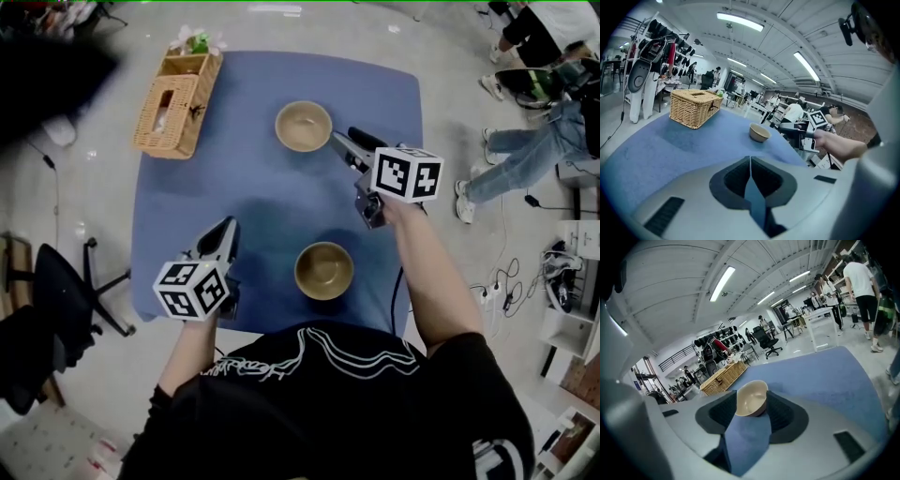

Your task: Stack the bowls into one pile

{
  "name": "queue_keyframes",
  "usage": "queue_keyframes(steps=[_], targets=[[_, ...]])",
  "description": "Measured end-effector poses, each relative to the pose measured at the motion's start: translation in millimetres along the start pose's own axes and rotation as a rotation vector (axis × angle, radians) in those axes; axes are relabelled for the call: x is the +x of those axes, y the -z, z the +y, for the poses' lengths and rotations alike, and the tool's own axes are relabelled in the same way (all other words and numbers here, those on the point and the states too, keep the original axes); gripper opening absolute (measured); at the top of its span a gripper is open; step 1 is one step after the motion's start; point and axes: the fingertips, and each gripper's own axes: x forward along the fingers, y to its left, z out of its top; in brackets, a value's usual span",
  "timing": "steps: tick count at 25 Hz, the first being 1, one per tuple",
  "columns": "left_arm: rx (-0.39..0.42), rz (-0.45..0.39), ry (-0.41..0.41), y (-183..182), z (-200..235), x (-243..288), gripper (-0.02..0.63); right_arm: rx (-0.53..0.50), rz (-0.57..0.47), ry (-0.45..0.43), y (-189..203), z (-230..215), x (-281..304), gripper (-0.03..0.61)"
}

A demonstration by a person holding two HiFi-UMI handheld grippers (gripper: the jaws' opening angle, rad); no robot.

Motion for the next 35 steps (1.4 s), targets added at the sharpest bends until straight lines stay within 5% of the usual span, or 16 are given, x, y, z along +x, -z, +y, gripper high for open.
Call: queue_keyframes(steps=[8,18,35], targets=[[-0.013,0.013,-0.012,1.5,11.3,8.1,0.031,-0.02,0.074,0.03,5.7,-23.6,40.8,0.206],[0.099,0.022,-0.037,-0.3,6.6,11.9,0.031,0.07,0.131,0.022,15.2,-34.0,68.9,0.201],[0.109,0.018,-0.04,2.4,9.2,-1.2,0.031,0.157,0.124,0.098,21.7,-38.7,75.3,0.077]])
